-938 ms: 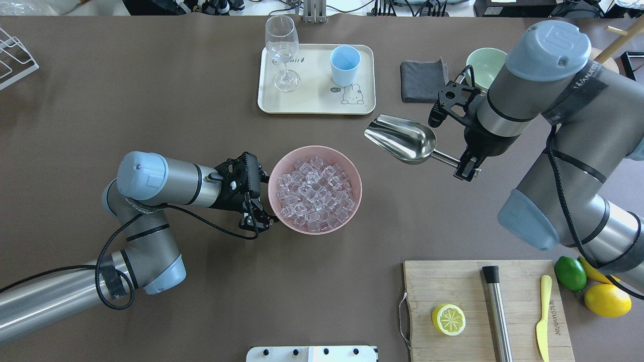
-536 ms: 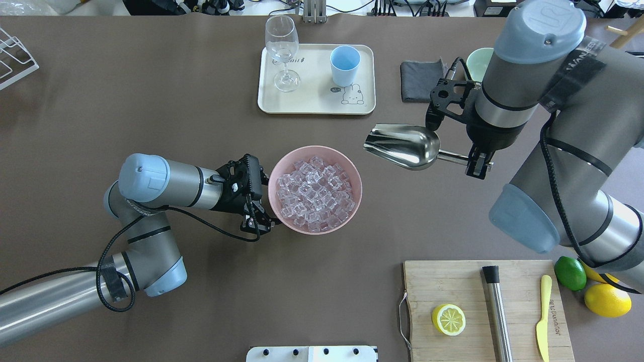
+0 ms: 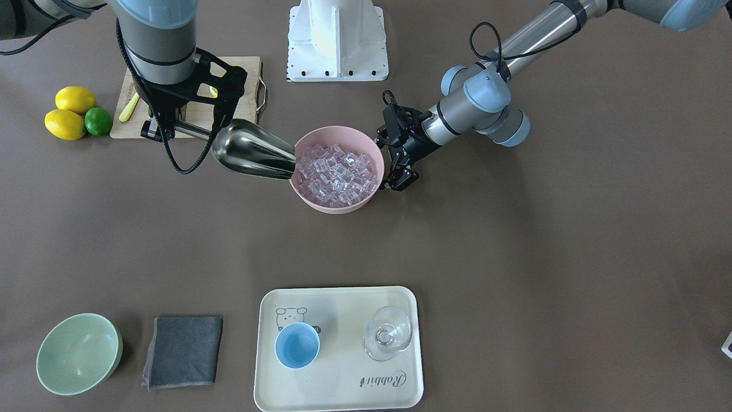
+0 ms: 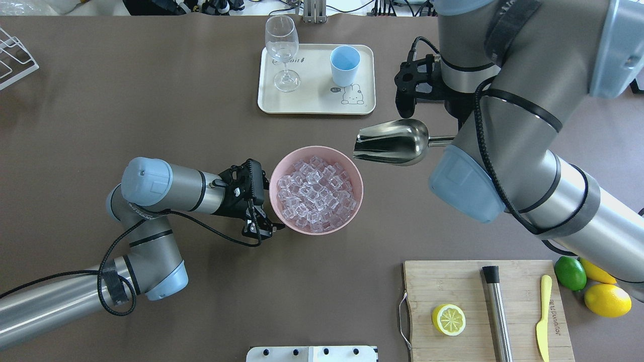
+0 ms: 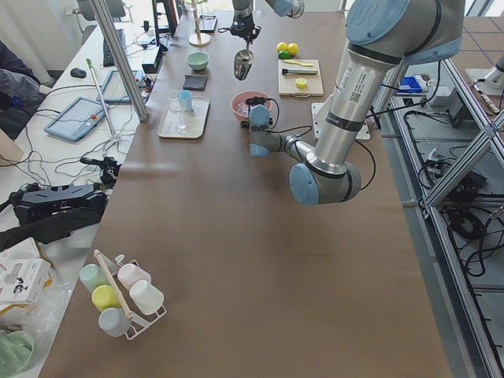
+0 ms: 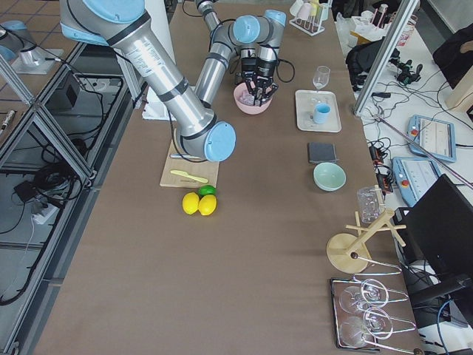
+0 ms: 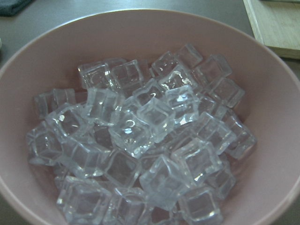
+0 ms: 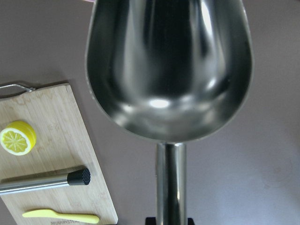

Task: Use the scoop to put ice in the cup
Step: 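Carry the scoop over the pink bowl with the right gripper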

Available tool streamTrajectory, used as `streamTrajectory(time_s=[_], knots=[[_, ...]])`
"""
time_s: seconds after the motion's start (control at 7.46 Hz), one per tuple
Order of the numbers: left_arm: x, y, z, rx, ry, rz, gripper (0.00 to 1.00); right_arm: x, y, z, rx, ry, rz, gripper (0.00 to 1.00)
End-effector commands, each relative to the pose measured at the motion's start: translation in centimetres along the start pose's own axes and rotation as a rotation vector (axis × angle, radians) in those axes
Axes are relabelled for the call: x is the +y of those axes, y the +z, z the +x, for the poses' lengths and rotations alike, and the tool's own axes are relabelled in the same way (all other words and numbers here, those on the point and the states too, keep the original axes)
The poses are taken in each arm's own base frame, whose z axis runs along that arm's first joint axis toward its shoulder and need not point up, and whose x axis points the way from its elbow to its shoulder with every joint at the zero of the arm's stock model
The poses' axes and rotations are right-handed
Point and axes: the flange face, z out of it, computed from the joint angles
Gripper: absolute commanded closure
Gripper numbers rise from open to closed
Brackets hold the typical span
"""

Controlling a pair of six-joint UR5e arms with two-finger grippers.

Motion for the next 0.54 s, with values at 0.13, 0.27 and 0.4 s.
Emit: streamTrajectory(time_s=[0.13,0.27,0.4], knots=[[0.0,0.1,0.1,0.003,0.0,0.0,0.02,-3.0,-0.4,-0.4,-0.003,-0.16,-0.164,1.0],[0.0,0.1,0.1,0.003,0.0,0.0,0.02,-4.8,-0.5,-0.6,-0.012,-0.17,-0.175,1.0],[0.0,0.0,0.1,0.003,0.001,0.002,0.02,-6.2,-0.1,-1.0,-0.017,-0.183,-0.194,1.0]])
